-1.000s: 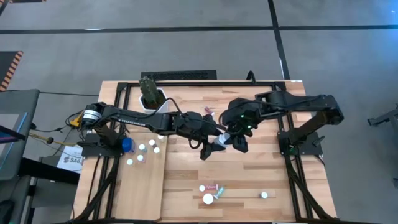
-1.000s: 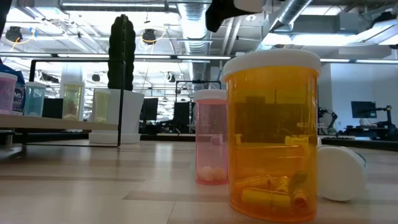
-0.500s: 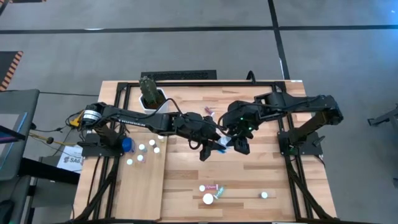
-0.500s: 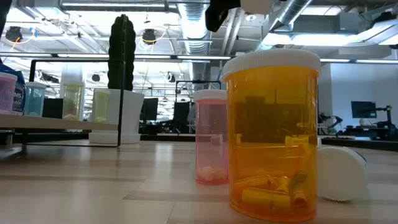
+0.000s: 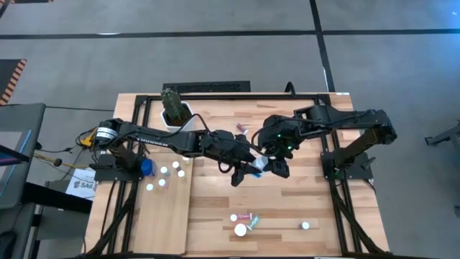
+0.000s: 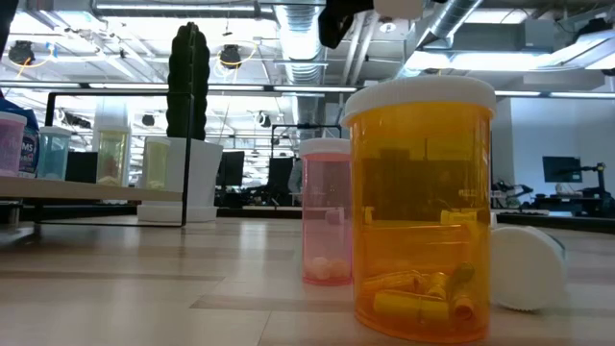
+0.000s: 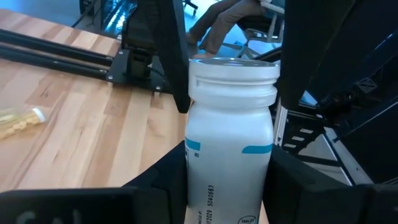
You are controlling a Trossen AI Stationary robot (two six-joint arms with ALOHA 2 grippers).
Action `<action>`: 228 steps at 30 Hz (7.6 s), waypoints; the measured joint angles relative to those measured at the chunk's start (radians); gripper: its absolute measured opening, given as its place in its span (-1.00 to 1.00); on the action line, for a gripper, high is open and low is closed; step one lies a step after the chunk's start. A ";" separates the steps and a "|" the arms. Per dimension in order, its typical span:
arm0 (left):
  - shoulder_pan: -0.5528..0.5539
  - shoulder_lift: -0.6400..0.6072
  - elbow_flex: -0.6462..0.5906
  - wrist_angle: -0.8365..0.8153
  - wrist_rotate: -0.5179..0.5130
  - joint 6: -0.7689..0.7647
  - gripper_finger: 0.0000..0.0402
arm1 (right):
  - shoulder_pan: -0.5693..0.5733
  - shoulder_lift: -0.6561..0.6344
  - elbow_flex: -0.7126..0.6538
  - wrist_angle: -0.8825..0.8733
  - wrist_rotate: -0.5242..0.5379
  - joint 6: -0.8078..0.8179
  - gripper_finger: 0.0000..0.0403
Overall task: Pick and place medicine bottles onto shelf by color
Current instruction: Put the white pill bottle on the shelf
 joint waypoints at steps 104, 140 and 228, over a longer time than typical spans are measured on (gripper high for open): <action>-1.191 -0.311 -0.771 -0.420 -1.332 -1.295 -0.35 | 0.347 -0.251 -0.967 0.689 1.072 0.744 0.32; -1.190 -0.312 -0.768 -0.346 -1.474 -1.273 -0.35 | -0.030 -0.435 -1.151 1.159 0.023 -0.023 0.31; -1.270 -0.312 -0.786 -0.540 -1.371 -1.161 -0.35 | -0.123 -0.610 -1.653 1.527 0.005 0.113 0.32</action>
